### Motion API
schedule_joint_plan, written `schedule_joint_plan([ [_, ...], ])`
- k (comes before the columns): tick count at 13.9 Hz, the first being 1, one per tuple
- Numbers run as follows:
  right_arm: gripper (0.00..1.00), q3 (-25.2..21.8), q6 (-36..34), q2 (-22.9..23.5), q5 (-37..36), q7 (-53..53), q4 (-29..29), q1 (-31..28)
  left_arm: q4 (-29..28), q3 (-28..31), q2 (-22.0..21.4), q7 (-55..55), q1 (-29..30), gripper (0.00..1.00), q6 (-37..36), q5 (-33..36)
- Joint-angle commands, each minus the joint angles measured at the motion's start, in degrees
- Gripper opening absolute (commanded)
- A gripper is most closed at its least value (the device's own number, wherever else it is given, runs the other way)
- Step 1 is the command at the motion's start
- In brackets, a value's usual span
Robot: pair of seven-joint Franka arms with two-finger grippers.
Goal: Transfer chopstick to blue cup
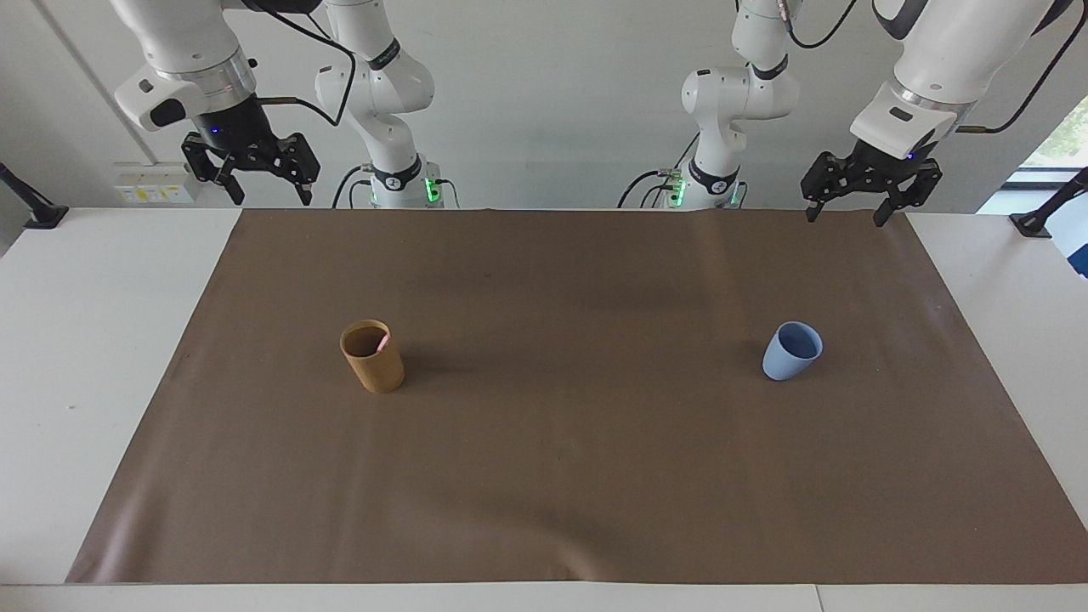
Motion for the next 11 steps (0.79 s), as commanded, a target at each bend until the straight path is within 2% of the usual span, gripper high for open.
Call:
schedule_joint_plan([
  [1, 1.00, 0.26, -0.10, -0.46, 0.97, 0.90, -0.46, -0.47, -1.58, -0.17, -1.29, 0.64, 0.47, 1.00, -0.12, 0.05],
  [11, 1.00, 0.26, -0.02, -0.46, 1.06, 0.90, -0.46, -0.65, -2.81, -0.08, -2.17, 0.73, 0.47, 1.00, -0.04, 0.05],
])
